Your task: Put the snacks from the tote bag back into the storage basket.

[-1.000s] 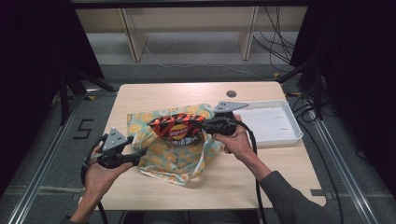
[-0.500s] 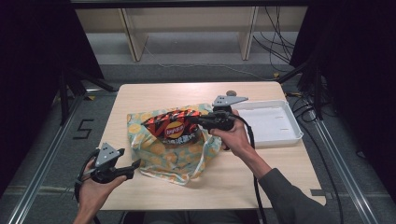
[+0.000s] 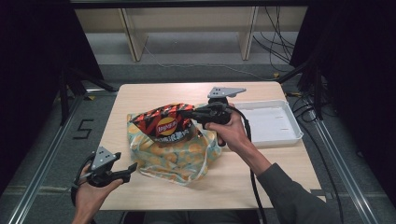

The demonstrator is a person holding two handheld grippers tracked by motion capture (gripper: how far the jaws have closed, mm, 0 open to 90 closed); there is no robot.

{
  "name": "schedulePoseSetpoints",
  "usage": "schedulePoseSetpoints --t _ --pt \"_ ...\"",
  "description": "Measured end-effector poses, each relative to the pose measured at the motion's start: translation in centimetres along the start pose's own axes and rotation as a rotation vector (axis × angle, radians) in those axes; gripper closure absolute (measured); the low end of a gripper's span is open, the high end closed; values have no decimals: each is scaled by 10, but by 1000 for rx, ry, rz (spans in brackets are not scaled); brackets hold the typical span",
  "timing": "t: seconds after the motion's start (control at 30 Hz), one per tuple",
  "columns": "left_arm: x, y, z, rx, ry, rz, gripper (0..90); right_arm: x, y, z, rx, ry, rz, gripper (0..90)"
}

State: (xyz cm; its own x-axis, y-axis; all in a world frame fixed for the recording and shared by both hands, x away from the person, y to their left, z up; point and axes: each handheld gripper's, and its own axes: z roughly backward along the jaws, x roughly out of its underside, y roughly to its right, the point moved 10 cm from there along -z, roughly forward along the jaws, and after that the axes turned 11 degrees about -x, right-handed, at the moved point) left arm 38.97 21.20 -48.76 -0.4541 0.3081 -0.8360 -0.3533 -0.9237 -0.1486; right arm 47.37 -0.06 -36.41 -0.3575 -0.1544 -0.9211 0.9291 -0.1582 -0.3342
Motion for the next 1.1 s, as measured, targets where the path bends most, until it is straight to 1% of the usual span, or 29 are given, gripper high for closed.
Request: schedulePoseSetpoints --t 0.03,0.1,0.13,0.17,0.2,0.23,0.27,0.3,0.33,0.37,0.4,0.43,0.5,0.57,0.6,0.63,0.67,0.7,0.73,0.77,0.8,0.83,0.87,0.9,0.93,1.0,1.03,1.07,1.1 --pt "1 0 0 -6 -7 13 283 -3 -1 0 -12 10 6 900" --pt "2 -1 0 -13 -10 18 278 -5 -4 3 -13 11 -9 900" --pt "1 -1 -2 7 3 -9 275 -11 -8 6 -29 22 -15 900" --pt "4 -1 0 -15 -19 12 276 -14 -9 7 -34 29 -3 900" --pt "5 -1 -1 -12 -17 17 275 -16 -10 9 -32 32 -3 900" --pt "4 -1 -2 -4 -12 2 275 -19 -11 11 -35 36 -5 900" --pt "4 -1 -2 -4 -12 2 275 -19 -11 11 -35 36 -5 900" --pt "6 -1 -1 -11 -22 -3 275 -25 -13 17 -28 44 -10 900" --pt "7 -1 -1 -10 -24 4 275 -27 -13 19 -23 44 7 900" --pt "9 -3 0 -11 -47 -18 274 -29 -14 23 -20 47 -2 900" --pt "8 -2 -1 -11 -30 1 273 -32 -13 27 -16 51 -10 900" --pt "8 -2 -1 -11 -30 9 273 -33 -12 30 -9 50 -6 900" --pt "9 -2 -2 -6 -27 0 273 -37 -8 38 4 56 6 900" --pt "8 -3 -3 0 -16 -8 273 -39 -5 49 27 62 -10 900" --pt "10 -3 -2 -13 -27 6 273 -41 -1 53 34 66 4 900" --pt "11 -4 -1 -18 -37 -1 273 -42 1 59 43 69 4 900" --pt "11 -4 -1 -19 -40 13 273 -42 4 64 58 70 -3 900" --pt "11 -5 -1 -18 -30 7 273 -42 7 72 71 71 -3 900" --pt "11 -5 -1 -19 -34 16 273 -42 9 78 84 78 -12 900" --pt "14 -9 1 -25 -63 -16 273 -41 12 83 92 80 -12 900" --pt "12 -7 -1 -13 -31 15 272 -41 16 91 106 87 -1 900" --pt "13 -7 -1 -19 -38 20 270 -41 19 98 120 88 -5 900" --pt "13 -7 -1 -16 -34 14 269 -39 21 102 127 91 -17 900" --pt "14 -8 -1 -22 -42 15 270 -39 25 109 137 96 -13 900" --pt "14 -8 -1 -20 -41 13 270 -36 29 117 158 101 -25 900" --pt "15 -10 0 -20 -47 -15 270 -32 35 129 180 108 -29 900" --pt "16 -11 -1 -19 -48 -22 270 -30 36 134 184 109 -50 900" --pt "16 -9 -1 -19 -49 0 269 -27 41 141 196 113 -40 900" --pt "15 -8 -3 -17 -36 21 269 -25 43 145 204 111 -50 900"
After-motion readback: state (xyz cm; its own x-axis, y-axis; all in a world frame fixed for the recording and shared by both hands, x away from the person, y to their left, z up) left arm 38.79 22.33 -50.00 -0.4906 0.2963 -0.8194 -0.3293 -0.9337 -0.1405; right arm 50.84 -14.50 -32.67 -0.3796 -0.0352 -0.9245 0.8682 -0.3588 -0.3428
